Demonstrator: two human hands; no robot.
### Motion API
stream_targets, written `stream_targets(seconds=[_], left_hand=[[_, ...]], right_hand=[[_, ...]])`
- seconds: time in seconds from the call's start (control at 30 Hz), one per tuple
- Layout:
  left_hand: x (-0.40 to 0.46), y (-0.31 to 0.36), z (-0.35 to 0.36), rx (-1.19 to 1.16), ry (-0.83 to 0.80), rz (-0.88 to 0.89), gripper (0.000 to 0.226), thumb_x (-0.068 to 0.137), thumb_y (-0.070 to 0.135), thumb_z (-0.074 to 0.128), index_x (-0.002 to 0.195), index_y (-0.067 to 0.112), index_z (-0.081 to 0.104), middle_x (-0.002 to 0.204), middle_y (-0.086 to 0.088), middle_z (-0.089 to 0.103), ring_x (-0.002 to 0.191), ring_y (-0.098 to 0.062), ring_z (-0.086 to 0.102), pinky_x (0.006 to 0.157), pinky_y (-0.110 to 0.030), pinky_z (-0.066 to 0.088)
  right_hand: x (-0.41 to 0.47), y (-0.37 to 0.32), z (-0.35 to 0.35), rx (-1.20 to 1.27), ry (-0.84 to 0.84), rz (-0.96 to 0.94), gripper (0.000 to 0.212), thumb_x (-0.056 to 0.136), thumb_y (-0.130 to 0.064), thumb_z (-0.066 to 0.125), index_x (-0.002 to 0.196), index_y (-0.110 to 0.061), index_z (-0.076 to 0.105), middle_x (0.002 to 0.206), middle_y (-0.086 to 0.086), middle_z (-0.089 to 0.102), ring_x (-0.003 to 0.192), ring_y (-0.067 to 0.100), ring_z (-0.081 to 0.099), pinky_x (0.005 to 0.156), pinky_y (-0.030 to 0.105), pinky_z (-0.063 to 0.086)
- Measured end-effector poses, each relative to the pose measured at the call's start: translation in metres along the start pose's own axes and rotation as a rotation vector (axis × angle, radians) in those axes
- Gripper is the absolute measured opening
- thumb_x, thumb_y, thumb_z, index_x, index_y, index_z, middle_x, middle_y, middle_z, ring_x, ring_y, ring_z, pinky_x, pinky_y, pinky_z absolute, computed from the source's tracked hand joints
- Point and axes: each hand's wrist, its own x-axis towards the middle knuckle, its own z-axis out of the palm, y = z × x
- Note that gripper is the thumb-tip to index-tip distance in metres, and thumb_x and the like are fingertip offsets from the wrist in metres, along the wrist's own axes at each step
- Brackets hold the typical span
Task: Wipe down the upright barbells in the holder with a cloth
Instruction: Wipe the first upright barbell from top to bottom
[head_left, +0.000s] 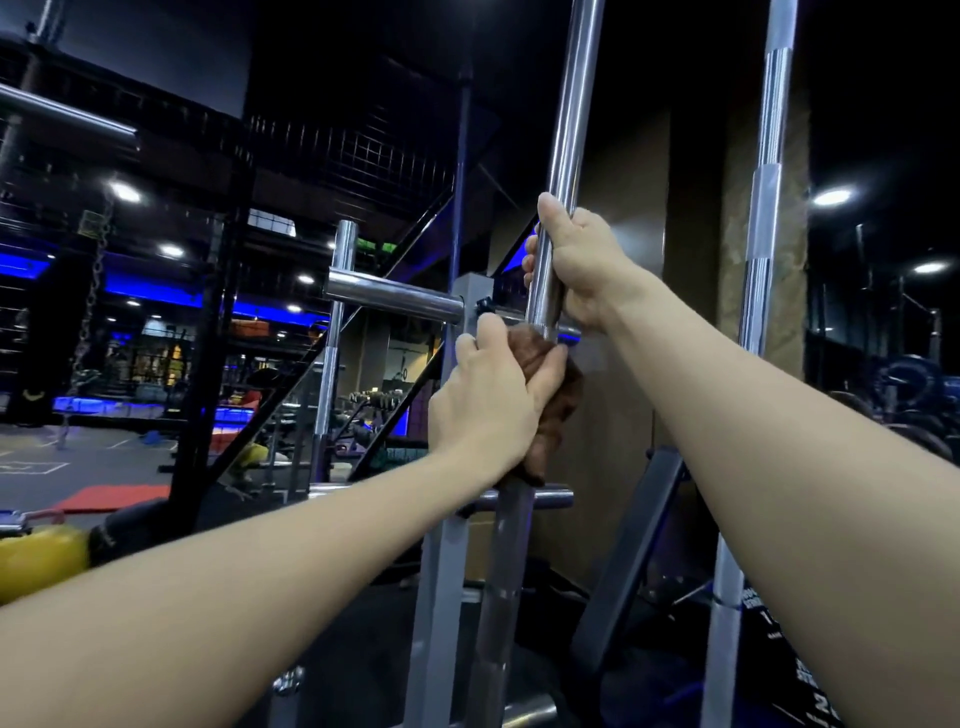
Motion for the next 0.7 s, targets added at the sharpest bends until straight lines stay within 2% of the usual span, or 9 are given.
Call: stream_targets(seconds=[0.1, 0.2, 0.3, 0.43, 0.57, 0.7], left_hand=[[-0.037, -0.014, 0.004, 0.094, -0.085, 0.007, 0.046, 0.088, 0.063, 0.039, 0.097, 0.022, 0.022, 0.101, 0.000, 0.037, 0.100, -0.033, 0.057, 0.067, -0.036, 0.033], [-0.056, -0.022, 0.001, 0.141, -0.165, -0.012, 0.047, 0.087, 0.066, 0.038, 0.095, 0.021, 0.022, 0.100, 0.002, 0.037, 0.100, -0.031, 0.056, 0.067, -0.035, 0.033], [-0.032, -0.011, -0.004, 0.097, -0.140, -0.031, 0.048, 0.087, 0.066, 0.037, 0.098, 0.021, 0.025, 0.104, 0.000, 0.039, 0.102, -0.032, 0.056, 0.070, -0.035, 0.033], [0.026, 0.019, -0.012, -0.075, -0.034, -0.099, 0.053, 0.089, 0.063, 0.040, 0.113, 0.015, 0.035, 0.121, -0.011, 0.046, 0.109, -0.035, 0.055, 0.080, -0.041, 0.039], [-0.001, 0.008, -0.006, 0.037, -0.024, -0.016, 0.052, 0.089, 0.062, 0.039, 0.113, 0.015, 0.034, 0.114, -0.008, 0.045, 0.104, -0.035, 0.056, 0.070, -0.039, 0.034], [-0.053, -0.018, 0.000, 0.169, -0.161, -0.010, 0.051, 0.087, 0.066, 0.037, 0.105, 0.019, 0.029, 0.100, 0.001, 0.036, 0.101, -0.031, 0.057, 0.067, -0.035, 0.034]], right_hand=[[-0.003, -0.004, 0.001, 0.027, 0.003, 0.018, 0.029, 0.103, -0.030, 0.039, 0.078, -0.015, 0.037, 0.066, 0.002, 0.043, 0.054, 0.013, 0.041, 0.051, 0.023, 0.041], [-0.006, -0.007, 0.003, 0.013, 0.008, 0.047, 0.030, 0.103, -0.030, 0.038, 0.077, -0.016, 0.036, 0.067, 0.002, 0.043, 0.054, 0.013, 0.041, 0.052, 0.023, 0.041], [-0.006, -0.009, 0.002, -0.038, 0.021, 0.063, 0.028, 0.103, -0.032, 0.038, 0.079, -0.017, 0.037, 0.070, 0.003, 0.045, 0.057, 0.014, 0.043, 0.057, 0.026, 0.043], [-0.005, -0.006, 0.001, -0.037, 0.020, 0.047, 0.028, 0.103, -0.032, 0.038, 0.081, -0.015, 0.040, 0.069, 0.003, 0.047, 0.056, 0.014, 0.046, 0.057, 0.027, 0.045], [-0.005, -0.005, 0.000, 0.007, -0.004, 0.060, 0.027, 0.103, -0.032, 0.037, 0.081, -0.016, 0.037, 0.068, 0.002, 0.044, 0.056, 0.013, 0.042, 0.055, 0.026, 0.042], [-0.009, -0.012, 0.003, -0.049, 0.013, 0.103, 0.025, 0.103, -0.031, 0.036, 0.082, -0.017, 0.037, 0.073, 0.004, 0.043, 0.059, 0.015, 0.042, 0.059, 0.028, 0.043]])
